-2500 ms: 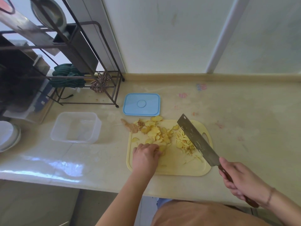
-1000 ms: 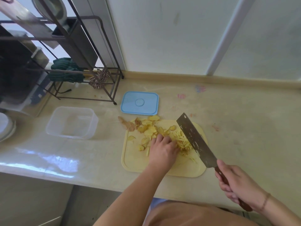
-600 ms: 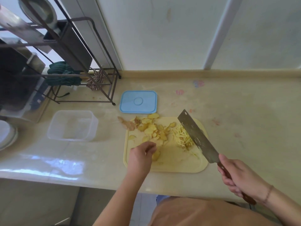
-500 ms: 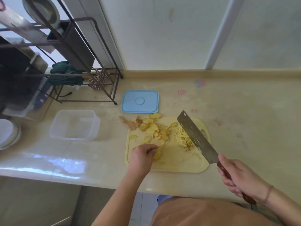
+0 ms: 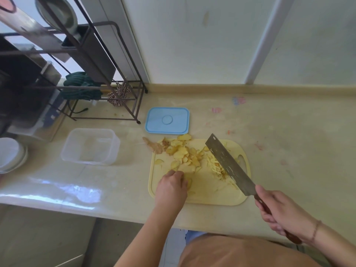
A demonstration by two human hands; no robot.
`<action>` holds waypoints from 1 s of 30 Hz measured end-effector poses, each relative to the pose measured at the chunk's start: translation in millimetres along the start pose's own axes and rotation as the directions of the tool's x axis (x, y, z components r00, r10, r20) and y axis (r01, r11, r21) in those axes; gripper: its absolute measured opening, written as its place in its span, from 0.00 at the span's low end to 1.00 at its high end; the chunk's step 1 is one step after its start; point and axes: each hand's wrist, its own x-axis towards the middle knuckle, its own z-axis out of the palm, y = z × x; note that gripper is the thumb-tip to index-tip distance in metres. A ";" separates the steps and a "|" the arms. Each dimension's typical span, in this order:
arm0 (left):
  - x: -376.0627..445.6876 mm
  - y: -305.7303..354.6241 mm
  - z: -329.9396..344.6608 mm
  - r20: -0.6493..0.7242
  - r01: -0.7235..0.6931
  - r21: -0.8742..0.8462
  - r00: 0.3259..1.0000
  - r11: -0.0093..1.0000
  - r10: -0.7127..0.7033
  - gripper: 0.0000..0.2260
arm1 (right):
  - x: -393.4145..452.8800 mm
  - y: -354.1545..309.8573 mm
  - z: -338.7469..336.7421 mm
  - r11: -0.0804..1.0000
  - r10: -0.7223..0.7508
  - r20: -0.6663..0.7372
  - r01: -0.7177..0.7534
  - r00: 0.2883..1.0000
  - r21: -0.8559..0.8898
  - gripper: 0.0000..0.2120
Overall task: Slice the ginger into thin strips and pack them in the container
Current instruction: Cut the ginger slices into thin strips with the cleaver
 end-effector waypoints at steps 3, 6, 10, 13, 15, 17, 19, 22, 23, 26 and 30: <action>-1.9 10.6 -0.6 0.041 0.063 0.005 0.997 0.998 -0.063 0.06 | -0.7 -0.6 -2.2 1.000 0.010 0.033 -0.010 0.999 -0.011 0.28; 1.7 18.1 0.4 0.084 0.170 0.020 0.982 0.985 -0.171 0.05 | -0.2 -0.1 -4.4 0.998 0.009 0.070 -0.005 0.997 -0.059 0.28; 7.9 24.6 0.4 0.123 0.318 0.017 0.940 0.948 -0.318 0.08 | 1.6 0.6 -7.8 0.996 0.007 0.084 0.000 0.996 -0.086 0.27; 9.4 29.1 1.6 0.141 0.369 0.005 0.920 0.929 -0.366 0.10 | 2.9 2.2 -12.7 0.998 0.009 0.102 -0.003 0.995 -0.063 0.27; 9.3 31.3 4.0 0.142 0.361 0.047 0.920 0.931 -0.364 0.11 | 4.6 3.7 -16.6 0.999 0.006 0.109 -0.002 0.994 -0.037 0.28; 7.3 35.0 6.1 0.124 0.346 0.104 0.926 0.933 -0.357 0.11 | 6.7 5.8 -20.0 1.000 0.001 0.112 0.001 0.994 -0.014 0.29; 4.6 39.3 8.2 0.093 0.345 0.120 0.930 0.931 -0.356 0.11 | 8.5 8.6 -23.4 1.000 -0.002 0.116 0.003 0.993 -0.004 0.33; 2.5 44.5 9.5 0.088 0.398 0.116 0.908 0.910 -0.409 0.14 | 9.3 12.0 -29.1 1.000 -0.012 0.130 0.010 0.991 0.017 0.35; 2.9 46.0 9.4 0.094 0.417 0.122 0.899 0.901 -0.428 0.15 | 9.5 12.6 -31.1 1.000 -0.019 0.136 0.017 0.991 0.021 0.36; 5.5 50.9 8.5 0.108 0.446 0.166 0.878 0.879 -0.466 0.15 | 9.8 13.3 -36.7 0.999 -0.045 0.152 0.042 0.987 0.026 0.38; 9.2 57.1 8.1 0.146 0.475 0.252 0.843 0.843 -0.518 0.17 | 10.9 14.9 -43.2 0.997 -0.076 0.169 0.071 0.983 0.039 0.37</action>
